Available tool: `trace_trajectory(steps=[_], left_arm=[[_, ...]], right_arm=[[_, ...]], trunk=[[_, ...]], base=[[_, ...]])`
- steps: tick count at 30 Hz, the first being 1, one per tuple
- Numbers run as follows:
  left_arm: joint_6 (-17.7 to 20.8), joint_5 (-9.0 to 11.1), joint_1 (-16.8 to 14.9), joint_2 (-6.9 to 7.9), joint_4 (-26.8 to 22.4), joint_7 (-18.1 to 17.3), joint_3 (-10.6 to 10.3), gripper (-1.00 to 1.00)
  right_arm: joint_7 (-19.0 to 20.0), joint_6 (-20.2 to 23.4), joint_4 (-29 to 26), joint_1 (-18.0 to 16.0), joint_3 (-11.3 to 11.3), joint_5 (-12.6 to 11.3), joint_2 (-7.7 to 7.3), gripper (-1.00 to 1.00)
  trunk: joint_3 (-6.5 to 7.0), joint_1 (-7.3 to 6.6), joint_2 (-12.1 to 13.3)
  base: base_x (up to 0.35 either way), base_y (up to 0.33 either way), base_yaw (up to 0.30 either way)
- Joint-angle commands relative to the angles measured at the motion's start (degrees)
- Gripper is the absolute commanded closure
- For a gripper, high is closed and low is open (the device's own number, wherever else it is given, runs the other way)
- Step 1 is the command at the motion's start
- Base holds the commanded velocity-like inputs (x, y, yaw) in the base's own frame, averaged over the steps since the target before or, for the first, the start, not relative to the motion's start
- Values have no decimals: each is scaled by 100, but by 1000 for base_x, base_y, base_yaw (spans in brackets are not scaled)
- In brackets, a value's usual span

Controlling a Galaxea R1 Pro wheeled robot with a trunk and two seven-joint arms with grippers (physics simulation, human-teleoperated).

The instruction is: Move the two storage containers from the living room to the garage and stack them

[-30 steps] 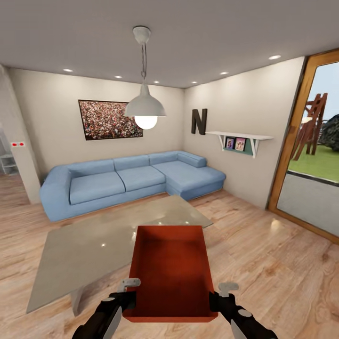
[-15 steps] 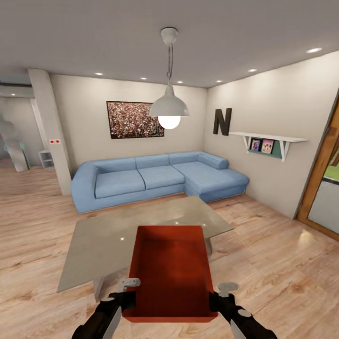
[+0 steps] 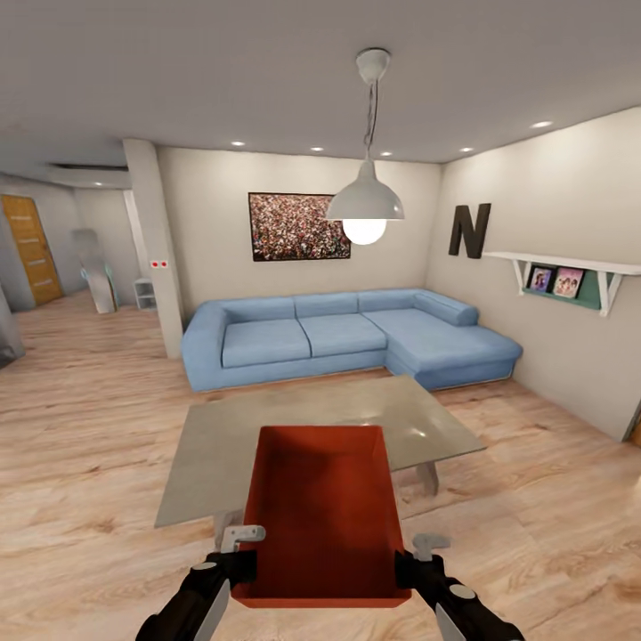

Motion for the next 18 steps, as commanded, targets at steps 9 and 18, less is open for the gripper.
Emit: trace_trajectory(steps=[9,18], left_arm=[[31,-80,-5,187,-25,45,142,100],[38,-93,-5,189,-17,40,142,100]], right_arm=[[46,-16,5,3,156,-29,-37,100],[44,-16,5,3,156,-29,-37,100]], trunk=[[-2,2,-4],[-2,2,-4]], base=[[57,40,300],[250,157,300]])
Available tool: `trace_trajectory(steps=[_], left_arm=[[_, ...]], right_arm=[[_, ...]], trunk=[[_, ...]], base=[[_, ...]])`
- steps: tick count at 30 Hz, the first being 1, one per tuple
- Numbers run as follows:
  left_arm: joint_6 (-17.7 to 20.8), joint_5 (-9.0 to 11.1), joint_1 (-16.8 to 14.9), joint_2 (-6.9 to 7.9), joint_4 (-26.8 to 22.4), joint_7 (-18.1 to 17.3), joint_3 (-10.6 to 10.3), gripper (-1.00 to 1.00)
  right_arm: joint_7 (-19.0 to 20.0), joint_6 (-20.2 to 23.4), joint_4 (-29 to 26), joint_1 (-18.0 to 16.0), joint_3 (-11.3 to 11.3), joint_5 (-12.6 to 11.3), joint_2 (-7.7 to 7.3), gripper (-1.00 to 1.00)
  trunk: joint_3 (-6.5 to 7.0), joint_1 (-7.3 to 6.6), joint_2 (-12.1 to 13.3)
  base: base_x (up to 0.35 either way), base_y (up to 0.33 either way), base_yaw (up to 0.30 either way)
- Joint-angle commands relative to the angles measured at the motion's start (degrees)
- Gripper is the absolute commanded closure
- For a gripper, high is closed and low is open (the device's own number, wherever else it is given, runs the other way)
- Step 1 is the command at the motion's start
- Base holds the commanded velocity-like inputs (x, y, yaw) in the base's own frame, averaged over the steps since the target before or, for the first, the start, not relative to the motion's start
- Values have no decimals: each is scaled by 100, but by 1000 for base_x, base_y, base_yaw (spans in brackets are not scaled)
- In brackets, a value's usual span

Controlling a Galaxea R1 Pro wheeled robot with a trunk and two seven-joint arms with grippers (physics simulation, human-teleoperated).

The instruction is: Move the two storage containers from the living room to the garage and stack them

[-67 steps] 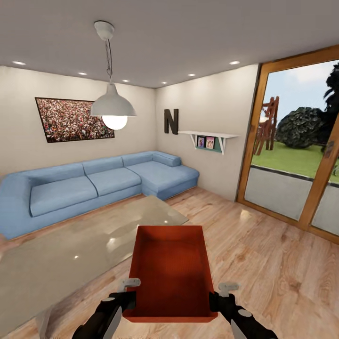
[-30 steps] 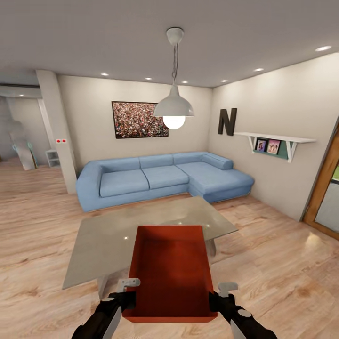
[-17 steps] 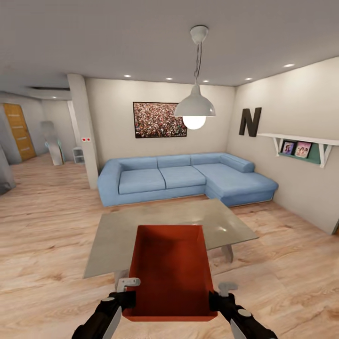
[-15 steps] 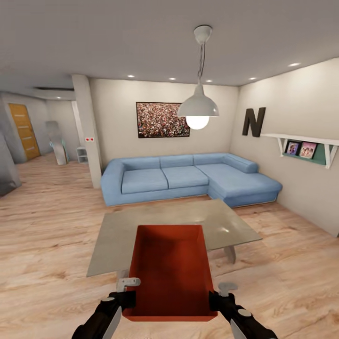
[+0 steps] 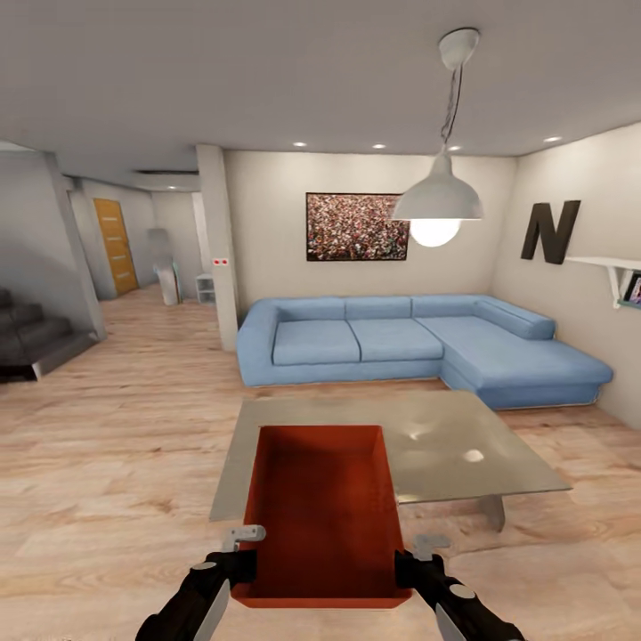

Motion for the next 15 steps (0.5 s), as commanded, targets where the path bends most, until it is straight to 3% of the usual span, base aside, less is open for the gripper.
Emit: trace_trajectory(steps=[1,15], left_arm=[[38,-110,-5,180,-14,39,156,100],[39,-115,-5,173,-13,37,156,100]], right_arm=[[49,-17,7,2,155,-28,-41,100],[42,-17,6,2,155,-28,-41,100]], trunk=[[-1,5,-3],[-1,5,-3]], base=[[282,123,300],[286,118,300]])
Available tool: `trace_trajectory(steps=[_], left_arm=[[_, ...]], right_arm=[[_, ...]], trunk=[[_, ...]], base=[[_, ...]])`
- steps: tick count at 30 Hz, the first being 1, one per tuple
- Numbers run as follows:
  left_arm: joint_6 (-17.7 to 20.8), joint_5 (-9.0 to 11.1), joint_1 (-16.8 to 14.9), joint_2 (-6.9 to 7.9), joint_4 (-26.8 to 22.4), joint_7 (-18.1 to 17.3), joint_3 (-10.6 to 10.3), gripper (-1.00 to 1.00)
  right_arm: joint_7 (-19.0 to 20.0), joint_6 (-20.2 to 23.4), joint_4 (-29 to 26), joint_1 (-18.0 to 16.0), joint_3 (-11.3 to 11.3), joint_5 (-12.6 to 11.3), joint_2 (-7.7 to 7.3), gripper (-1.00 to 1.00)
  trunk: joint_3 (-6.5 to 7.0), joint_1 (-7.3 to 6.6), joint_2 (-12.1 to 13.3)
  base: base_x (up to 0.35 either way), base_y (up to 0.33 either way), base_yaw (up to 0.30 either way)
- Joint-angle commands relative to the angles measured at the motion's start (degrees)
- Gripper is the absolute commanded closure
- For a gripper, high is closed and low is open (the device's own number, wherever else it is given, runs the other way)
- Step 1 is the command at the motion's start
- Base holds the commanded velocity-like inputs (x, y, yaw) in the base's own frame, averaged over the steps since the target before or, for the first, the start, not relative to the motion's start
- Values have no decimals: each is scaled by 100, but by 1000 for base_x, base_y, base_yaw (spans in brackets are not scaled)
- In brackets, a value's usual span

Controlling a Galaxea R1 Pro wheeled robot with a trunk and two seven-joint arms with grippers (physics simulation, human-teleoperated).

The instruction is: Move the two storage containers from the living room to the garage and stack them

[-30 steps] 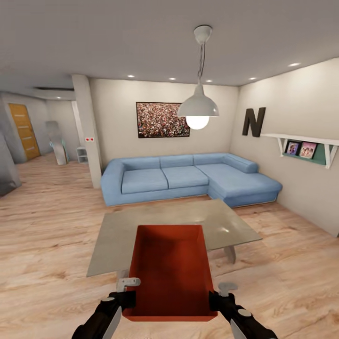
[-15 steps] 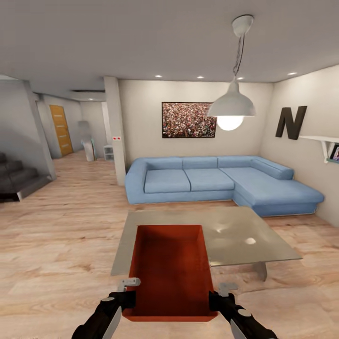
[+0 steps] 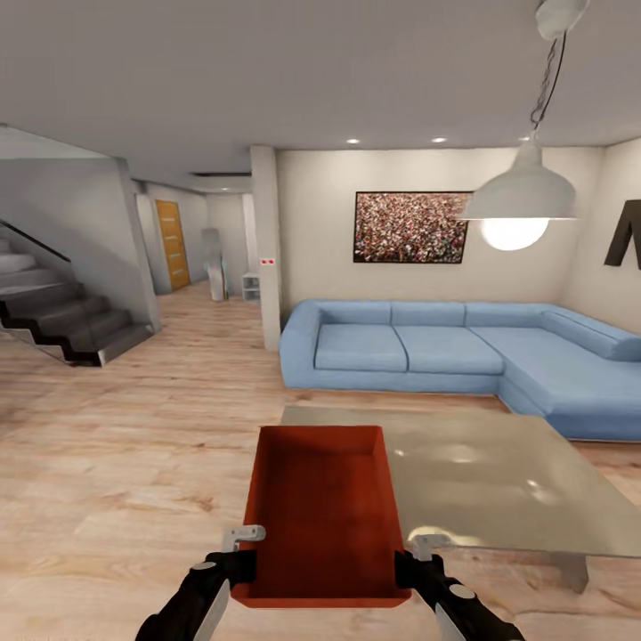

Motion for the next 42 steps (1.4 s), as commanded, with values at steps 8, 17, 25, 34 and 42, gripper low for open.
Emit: trace_trajectory(steps=[8,17,25,34,42], left_arm=[[38,-106,-5,177,-13,43,145,100],[38,-113,-5,172,-13,42,145,100],[39,-123,-5,172,-13,42,145,100],[38,-128,-5,171,-7,42,145,100],[38,-132,-5,168,-5,42,145,100]], right_arm=[[52,-17,6,2,153,-28,-44,100],[53,-17,6,2,153,-28,-44,100],[56,-17,6,2,153,-28,-44,100],[56,-17,6,2,153,-28,-44,100],[56,-17,6,2,153,-28,-44,100]], trunk=[[-1,5,-3],[-1,5,-3],[-1,5,-3],[-1,5,-3],[-1,5,-3]], base=[[287,117,300],[287,117,300],[287,154,300],[287,174,300],[287,174,300]])
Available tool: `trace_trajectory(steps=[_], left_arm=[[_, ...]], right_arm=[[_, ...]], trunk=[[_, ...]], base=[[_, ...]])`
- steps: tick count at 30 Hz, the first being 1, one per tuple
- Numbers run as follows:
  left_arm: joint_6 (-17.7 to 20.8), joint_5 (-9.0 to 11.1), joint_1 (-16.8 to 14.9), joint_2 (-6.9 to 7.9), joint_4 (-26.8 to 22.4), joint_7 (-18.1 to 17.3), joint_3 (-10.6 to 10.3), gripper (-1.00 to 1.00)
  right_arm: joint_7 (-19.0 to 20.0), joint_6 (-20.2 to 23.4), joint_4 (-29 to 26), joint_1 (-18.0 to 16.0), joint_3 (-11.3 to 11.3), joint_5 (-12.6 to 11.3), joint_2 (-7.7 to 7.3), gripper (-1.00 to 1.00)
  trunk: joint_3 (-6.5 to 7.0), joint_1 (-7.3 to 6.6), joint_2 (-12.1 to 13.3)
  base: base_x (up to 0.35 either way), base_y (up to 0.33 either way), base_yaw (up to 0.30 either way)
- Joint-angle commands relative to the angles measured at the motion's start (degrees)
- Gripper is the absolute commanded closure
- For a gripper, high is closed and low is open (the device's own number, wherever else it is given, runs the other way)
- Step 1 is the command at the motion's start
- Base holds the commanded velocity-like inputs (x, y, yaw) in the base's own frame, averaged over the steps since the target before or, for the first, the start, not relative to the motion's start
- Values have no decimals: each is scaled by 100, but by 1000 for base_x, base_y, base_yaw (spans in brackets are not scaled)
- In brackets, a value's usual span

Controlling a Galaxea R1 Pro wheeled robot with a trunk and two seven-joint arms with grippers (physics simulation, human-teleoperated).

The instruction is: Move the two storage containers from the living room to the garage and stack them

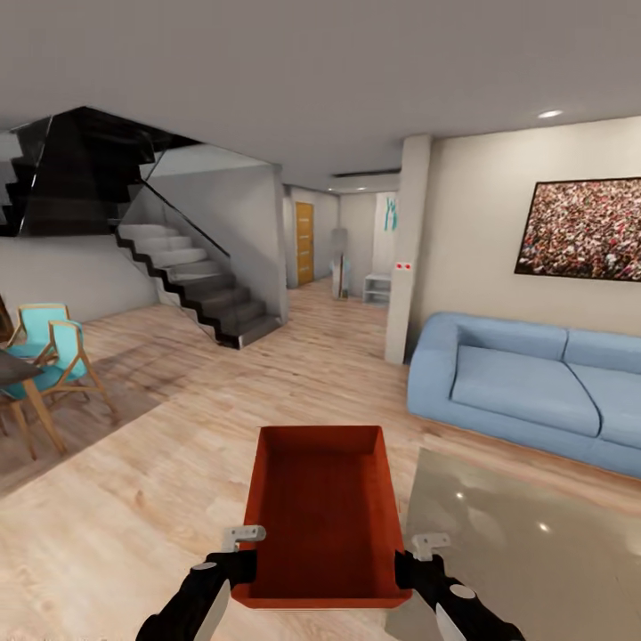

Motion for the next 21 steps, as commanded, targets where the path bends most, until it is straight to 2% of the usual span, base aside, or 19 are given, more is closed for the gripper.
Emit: trace_trajectory(steps=[1,17,21], left_arm=[[38,-104,-5,183,-11,44,117,100],[47,-104,-5,187,-11,44,116,100],[47,-104,-5,187,-11,44,114,100]], right_arm=[[47,-17,3,2,156,-32,-37,100],[47,-17,2,2,156,-32,-37,100],[47,-17,3,2,156,-32,-37,100]], trunk=[[-1,5,-3],[-1,5,-3],[-1,5,-3]], base=[[287,174,300],[287,174,286],[287,174,158]])
